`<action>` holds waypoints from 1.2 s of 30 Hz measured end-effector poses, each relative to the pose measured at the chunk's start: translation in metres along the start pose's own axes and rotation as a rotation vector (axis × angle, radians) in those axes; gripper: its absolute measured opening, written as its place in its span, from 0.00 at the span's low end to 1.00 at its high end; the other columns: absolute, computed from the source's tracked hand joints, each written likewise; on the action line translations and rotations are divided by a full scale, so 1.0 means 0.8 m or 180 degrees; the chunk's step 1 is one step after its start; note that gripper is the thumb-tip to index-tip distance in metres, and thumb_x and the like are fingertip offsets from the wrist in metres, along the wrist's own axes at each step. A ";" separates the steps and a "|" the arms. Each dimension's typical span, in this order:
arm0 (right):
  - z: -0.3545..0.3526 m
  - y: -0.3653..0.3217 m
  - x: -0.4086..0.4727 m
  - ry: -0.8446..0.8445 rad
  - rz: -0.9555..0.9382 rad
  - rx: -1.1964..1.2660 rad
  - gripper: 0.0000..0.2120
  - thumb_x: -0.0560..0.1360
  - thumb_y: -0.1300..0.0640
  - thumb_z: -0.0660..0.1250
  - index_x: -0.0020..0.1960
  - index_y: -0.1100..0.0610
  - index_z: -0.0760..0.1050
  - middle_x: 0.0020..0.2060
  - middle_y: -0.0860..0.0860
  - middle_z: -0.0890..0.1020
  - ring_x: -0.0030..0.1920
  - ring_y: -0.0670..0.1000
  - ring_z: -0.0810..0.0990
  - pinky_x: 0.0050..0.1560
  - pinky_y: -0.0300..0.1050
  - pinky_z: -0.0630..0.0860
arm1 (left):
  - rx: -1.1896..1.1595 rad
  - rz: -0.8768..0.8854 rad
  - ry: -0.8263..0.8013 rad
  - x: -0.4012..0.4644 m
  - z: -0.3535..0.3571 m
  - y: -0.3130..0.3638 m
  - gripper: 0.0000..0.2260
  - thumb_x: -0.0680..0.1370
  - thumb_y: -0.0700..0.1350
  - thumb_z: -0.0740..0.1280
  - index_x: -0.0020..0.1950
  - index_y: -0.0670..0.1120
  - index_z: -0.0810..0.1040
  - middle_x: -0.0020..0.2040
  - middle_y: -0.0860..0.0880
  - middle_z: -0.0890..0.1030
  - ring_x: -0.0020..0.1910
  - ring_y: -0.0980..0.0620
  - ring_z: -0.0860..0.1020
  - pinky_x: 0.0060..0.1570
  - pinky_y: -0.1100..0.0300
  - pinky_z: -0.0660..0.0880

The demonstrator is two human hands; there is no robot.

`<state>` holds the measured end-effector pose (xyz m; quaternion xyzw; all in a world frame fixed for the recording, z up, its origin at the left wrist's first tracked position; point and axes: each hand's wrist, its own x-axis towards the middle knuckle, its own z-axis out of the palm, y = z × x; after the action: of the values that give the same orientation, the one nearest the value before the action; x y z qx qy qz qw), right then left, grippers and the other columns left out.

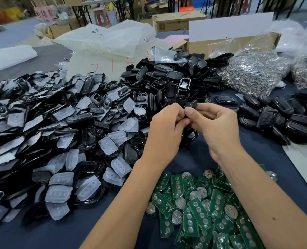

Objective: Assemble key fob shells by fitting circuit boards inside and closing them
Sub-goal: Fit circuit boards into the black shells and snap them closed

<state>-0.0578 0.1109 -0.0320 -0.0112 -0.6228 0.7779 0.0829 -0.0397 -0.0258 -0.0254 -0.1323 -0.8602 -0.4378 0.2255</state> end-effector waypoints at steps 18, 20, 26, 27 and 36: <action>-0.023 0.003 0.008 -0.0471 0.0296 0.1046 0.17 0.75 0.58 0.71 0.62 0.64 0.80 0.53 0.58 0.87 0.56 0.57 0.86 0.54 0.47 0.83 | 0.0094 -0.0742 -0.0083 -0.005 -0.016 -0.031 0.09 0.77 0.42 0.75 0.49 0.54 0.77 0.40 0.55 0.78 0.41 0.55 0.77 0.43 0.60 0.77; -0.025 0.004 0.009 -0.0560 0.0298 0.1048 0.18 0.75 0.58 0.71 0.63 0.64 0.79 0.55 0.59 0.87 0.56 0.57 0.86 0.55 0.47 0.83 | -0.0127 -0.0840 0.0234 -0.002 -0.022 -0.030 0.10 0.78 0.43 0.75 0.47 0.56 0.76 0.39 0.56 0.79 0.40 0.60 0.78 0.39 0.68 0.76; -0.027 0.010 0.005 -0.0876 0.0288 0.0973 0.21 0.71 0.53 0.76 0.61 0.61 0.82 0.57 0.59 0.86 0.59 0.60 0.86 0.57 0.48 0.82 | -0.1628 -0.1770 0.0488 0.000 -0.022 -0.031 0.05 0.81 0.44 0.72 0.50 0.46 0.77 0.40 0.44 0.81 0.35 0.48 0.82 0.33 0.59 0.80; -0.026 0.011 0.005 -0.0901 0.0286 0.0946 0.21 0.71 0.53 0.76 0.61 0.61 0.82 0.56 0.59 0.86 0.58 0.59 0.86 0.56 0.47 0.82 | -0.1773 -0.1876 0.0511 -0.001 -0.019 -0.030 0.05 0.81 0.44 0.72 0.51 0.44 0.77 0.41 0.43 0.80 0.36 0.48 0.81 0.35 0.59 0.81; -0.021 0.012 0.004 -0.0896 0.0335 0.0665 0.17 0.74 0.59 0.72 0.61 0.64 0.82 0.50 0.57 0.88 0.53 0.55 0.86 0.60 0.51 0.83 | -0.2324 -0.2237 0.0396 -0.002 -0.010 -0.021 0.08 0.79 0.33 0.70 0.55 0.44 0.76 0.48 0.42 0.84 0.40 0.50 0.87 0.41 0.58 0.83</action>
<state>-0.0597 0.1259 -0.0450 0.0739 -0.5425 0.8355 -0.0453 -0.0431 -0.0422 -0.0340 0.1211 -0.6287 -0.7663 0.0545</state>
